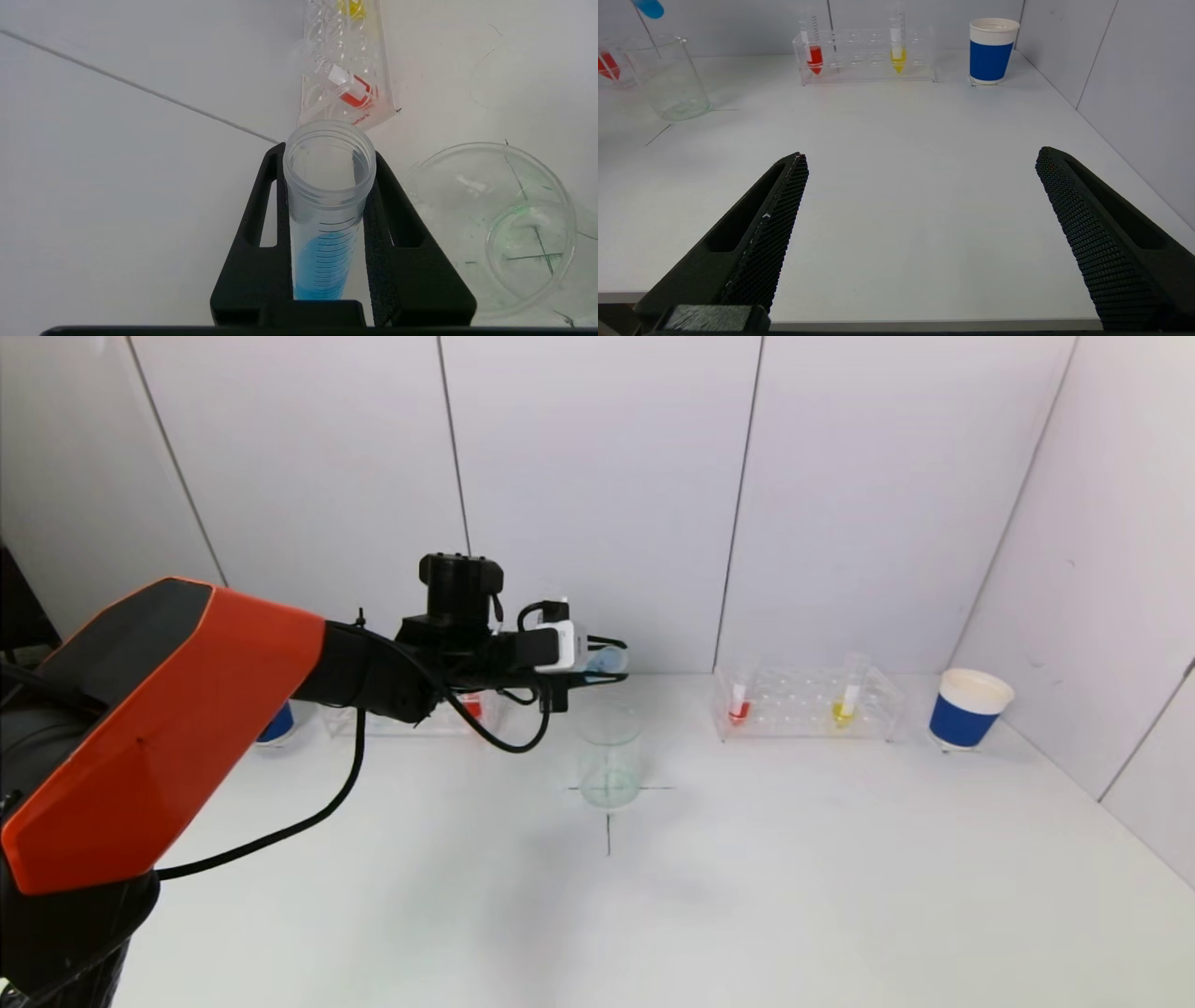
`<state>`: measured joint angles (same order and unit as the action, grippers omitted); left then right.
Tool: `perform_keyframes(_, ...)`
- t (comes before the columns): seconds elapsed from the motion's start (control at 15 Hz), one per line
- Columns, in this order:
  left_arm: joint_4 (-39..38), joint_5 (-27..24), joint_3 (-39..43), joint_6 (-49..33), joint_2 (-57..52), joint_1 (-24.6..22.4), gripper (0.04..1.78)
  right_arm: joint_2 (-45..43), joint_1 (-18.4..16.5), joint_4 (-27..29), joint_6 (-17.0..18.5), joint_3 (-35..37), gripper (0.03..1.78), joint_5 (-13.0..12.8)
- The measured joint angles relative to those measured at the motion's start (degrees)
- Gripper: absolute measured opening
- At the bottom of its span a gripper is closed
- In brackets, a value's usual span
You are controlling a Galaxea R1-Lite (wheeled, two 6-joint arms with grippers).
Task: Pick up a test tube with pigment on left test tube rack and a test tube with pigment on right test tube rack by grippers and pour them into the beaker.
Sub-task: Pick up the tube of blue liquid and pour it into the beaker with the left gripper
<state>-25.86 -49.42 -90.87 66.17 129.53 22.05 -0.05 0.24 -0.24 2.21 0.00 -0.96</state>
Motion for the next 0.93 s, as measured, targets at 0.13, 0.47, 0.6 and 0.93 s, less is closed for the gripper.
perform_keyframes(0.13, -0.95, -0.55, 0.94, 3.32, -0.23, -0.01, 0.45, 0.0, 0.0, 0.0, 0.0, 0.0, 1.77, 0.0)
perform_keyframes(0.47, -1.62, -0.49, 2.1, 13.09, -0.22, -0.8, 0.45, 0.0, 0.0, 0.02, -0.01, 0.0, 1.77, 0.0)
perform_keyframes(0.6, -1.82, -0.5, 2.5, 15.2, -0.2, -0.95, 0.45, 0.0, 0.0, 0.0, -0.01, 0.0, 1.77, 0.0)
perform_keyframes(0.93, -2.3, -0.39, 3.72, 22.53, -0.3, -1.37, 0.45, 0.0, 0.0, 0.02, -0.01, 0.0, 1.77, 0.0)
